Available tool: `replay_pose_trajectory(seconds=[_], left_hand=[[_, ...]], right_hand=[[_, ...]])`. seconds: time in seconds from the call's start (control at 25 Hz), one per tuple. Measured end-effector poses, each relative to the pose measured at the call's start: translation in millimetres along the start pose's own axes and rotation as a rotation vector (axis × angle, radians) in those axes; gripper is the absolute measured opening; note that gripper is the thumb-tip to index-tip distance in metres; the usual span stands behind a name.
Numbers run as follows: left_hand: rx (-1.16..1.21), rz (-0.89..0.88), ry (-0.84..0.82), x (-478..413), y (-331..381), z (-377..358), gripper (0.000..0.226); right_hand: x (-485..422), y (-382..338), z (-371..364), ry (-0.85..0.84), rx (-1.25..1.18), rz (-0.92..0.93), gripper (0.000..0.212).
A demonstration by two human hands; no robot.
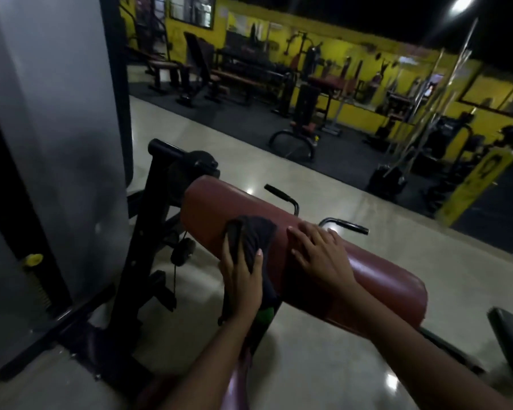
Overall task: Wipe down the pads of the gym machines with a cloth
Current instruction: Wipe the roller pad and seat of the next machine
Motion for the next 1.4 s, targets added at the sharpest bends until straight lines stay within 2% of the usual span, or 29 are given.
replay_pose_trajectory(seconds=[0.12,0.2,0.32,0.44,0.56,0.68,0.96,1.08,1.2,1.4], left_hand=[[-0.316,-0.214,0.090,-12.8,3.1,-52.7,0.056],[-0.452,-0.245,0.151,-26.2,-3.9,-74.1,0.052],[-0.484,-0.279,0.267,-54.3,-11.0,-72.9,0.052],[-0.407,-0.154,0.340,-64.6,-2.3,-73.4,0.054],[-0.460,-0.214,0.289,-50.0,-1.9,-80.6,0.056],[-0.514,-0.280,0.271,-73.0,-4.1,-64.8,0.057],[-0.400,-0.013,0.329,-122.7,5.1,-26.5,0.063],[-0.490,-0.100,0.313,-97.8,4.0,-45.5,0.066],[-0.487,-0.087,0.333,-119.1,1.8,-37.5,0.067],[-0.464,0.085,0.348,-178.5,2.0,3.9,0.067]], right_hand=[[-5.1,18.2,-14.0,-0.053,0.104,0.037,0.055],[-6.2,18.0,-19.0,-0.053,0.118,0.048,0.057],[-7.0,19.9,-20.7,0.008,0.121,0.049,0.054],[-7.0,19.7,-20.6,0.043,0.114,0.062,0.055],[-5.3,18.7,-20.9,0.039,0.113,0.061,0.053],[-6.7,19.7,-18.5,0.037,0.106,0.057,0.054],[-10.4,12.1,-9.3,-0.044,0.029,0.013,0.055],[-42.2,-6.9,-3.3,0.002,-0.078,0.001,0.054],[-89.8,-33.0,-13.0,-0.089,-0.228,-0.144,0.048],[-106.1,-55.9,-34.9,-0.005,-0.118,-0.210,0.059]])
Point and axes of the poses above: each hand's wrist, its own x-axis away from the middle knuckle, its own z-axis out of the back of the hand, y = z × x, the point moved 1 cm from there along -x, towards the middle knuckle, and after that the axes turned 3 degrees about -y, right-handed, at the moved point
